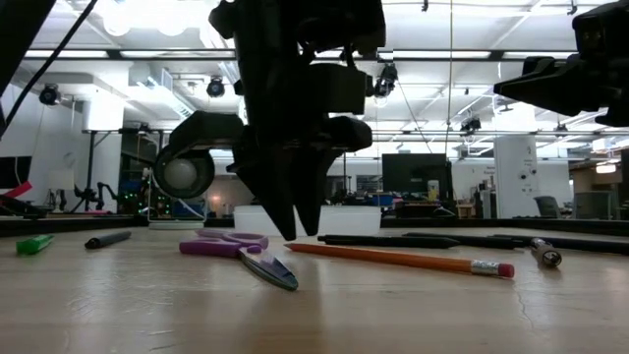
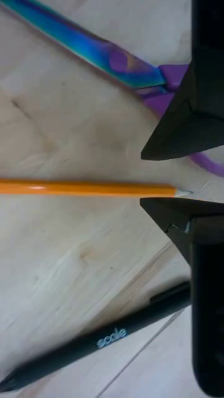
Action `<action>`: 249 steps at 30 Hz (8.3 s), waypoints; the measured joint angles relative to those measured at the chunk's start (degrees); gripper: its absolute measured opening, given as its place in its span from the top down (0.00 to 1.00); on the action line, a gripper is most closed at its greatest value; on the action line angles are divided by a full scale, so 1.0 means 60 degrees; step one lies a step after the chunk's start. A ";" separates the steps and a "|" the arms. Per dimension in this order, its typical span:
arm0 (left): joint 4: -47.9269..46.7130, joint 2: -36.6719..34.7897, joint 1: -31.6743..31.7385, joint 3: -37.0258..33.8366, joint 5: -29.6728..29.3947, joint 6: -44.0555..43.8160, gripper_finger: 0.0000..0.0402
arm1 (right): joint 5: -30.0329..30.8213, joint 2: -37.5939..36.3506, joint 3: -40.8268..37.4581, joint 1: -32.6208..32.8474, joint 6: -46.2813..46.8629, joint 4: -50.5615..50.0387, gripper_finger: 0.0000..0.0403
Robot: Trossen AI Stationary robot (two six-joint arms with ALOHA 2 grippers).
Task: Pick & place school supplies into a supply box
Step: Put the violet pen into the supply box
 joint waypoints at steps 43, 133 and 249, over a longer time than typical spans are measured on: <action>-0.0227 0.0364 0.0452 0.0007 0.0882 0.0709 0.98 | 0.0002 0.0000 0.0000 -0.0001 0.0004 0.0000 0.83; 0.0326 -0.0024 0.0746 0.0616 -0.0837 -0.0913 1.00 | 0.0006 -0.0003 0.0000 -0.0002 0.0004 -0.0004 0.83; 0.0959 -0.0408 0.1535 -0.0739 -0.1381 -0.1266 0.96 | 0.0002 0.0000 0.0003 -0.0002 0.0000 0.0000 0.83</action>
